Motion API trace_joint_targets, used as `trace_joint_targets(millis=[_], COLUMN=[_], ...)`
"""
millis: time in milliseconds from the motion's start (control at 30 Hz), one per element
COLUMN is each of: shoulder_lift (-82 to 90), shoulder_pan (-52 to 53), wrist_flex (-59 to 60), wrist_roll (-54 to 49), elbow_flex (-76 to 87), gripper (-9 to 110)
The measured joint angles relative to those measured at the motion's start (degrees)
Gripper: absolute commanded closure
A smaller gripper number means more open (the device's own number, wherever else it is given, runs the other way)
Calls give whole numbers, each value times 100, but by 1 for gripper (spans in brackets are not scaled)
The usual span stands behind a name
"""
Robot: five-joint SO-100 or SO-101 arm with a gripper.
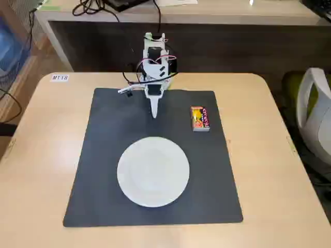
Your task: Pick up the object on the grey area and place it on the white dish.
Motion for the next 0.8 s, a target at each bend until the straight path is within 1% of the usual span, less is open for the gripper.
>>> trace_joint_targets(millis=[67,100,167,267,433,533,700,800], shoulder_lift=[-18,-114,-519,-413,-642,-1538,-3604,-4403], shoulder_pan=[-70,-193,-299,-246,-299,-492,-1020,-1371], wrist_flex=[62,272,510,571,615,668,861,923], wrist_roll=[-35,-62,-62,-88,-202,-571,-1143,-1424], elbow_flex=[-18,-79,-791,-1600,-1863,-2522,-4043,-4693], gripper=[102,102,102,102,102,102,102,102])
